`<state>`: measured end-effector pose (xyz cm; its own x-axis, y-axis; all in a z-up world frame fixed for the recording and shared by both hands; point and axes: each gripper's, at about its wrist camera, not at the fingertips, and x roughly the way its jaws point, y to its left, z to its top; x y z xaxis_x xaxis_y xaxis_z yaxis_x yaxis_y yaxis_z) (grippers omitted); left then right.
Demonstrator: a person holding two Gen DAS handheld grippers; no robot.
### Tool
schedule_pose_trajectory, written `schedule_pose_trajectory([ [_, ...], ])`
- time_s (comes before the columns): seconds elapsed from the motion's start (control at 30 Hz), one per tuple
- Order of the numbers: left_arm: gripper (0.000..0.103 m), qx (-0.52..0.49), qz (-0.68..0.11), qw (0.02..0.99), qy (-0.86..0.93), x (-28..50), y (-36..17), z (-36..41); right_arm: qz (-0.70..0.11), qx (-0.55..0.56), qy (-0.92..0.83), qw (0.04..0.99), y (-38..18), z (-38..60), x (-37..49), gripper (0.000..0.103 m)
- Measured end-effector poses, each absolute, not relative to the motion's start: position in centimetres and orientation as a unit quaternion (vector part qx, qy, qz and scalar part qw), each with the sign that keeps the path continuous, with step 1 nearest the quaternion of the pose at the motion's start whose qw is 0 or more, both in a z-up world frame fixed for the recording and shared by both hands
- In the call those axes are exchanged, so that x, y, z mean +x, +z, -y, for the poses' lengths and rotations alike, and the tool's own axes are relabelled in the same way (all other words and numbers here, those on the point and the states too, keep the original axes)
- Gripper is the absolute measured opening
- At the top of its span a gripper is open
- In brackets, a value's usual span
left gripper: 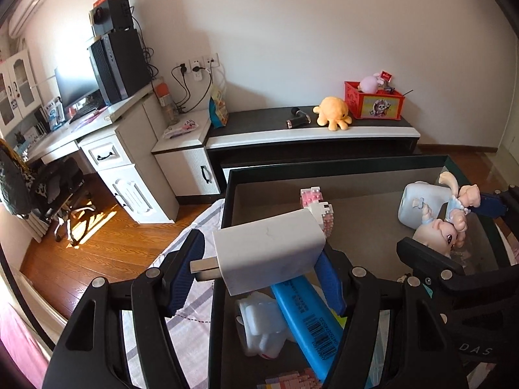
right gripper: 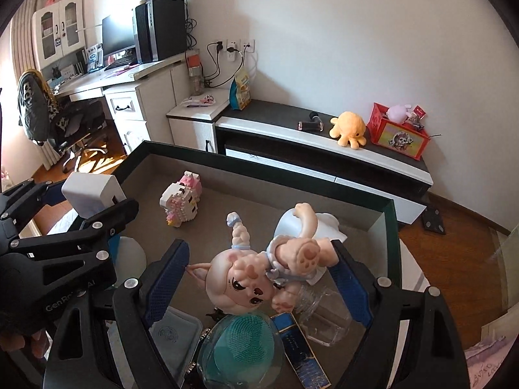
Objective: Organize rigid objects
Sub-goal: 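Lower both held items into the pink box and open both grippers, then raise both open grippers away from the pink box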
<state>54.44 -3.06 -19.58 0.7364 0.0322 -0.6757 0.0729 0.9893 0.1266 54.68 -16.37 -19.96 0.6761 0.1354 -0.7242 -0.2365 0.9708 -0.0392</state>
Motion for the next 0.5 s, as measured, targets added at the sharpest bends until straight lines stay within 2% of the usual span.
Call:
schedule_pose_trajectory([
  [0.2,0.073,0.071,-0.356,0.932,0.001,54.3,-19.5,2.9,-0.393,-0.053,0.098,0.913,-20.2,16.7,54.6,0.088],
  [0.33,0.087,0.065,-0.346,0.936,0.008,54.0,-19.1,2.4,-0.379,-0.061,0.087,0.919,-19.7,16.6,54.2,0.089],
  [0.43,0.094,0.057,-0.341,0.938,0.006,53.7,-18.8,1.9,-0.371,-0.06,0.076,0.924,-19.3,17.0,53.8,0.094],
  [0.5,0.099,0.054,-0.341,0.939,0.004,53.5,-18.6,1.8,-0.368,-0.059,0.069,0.926,-19.2,17.2,53.6,0.103],
])
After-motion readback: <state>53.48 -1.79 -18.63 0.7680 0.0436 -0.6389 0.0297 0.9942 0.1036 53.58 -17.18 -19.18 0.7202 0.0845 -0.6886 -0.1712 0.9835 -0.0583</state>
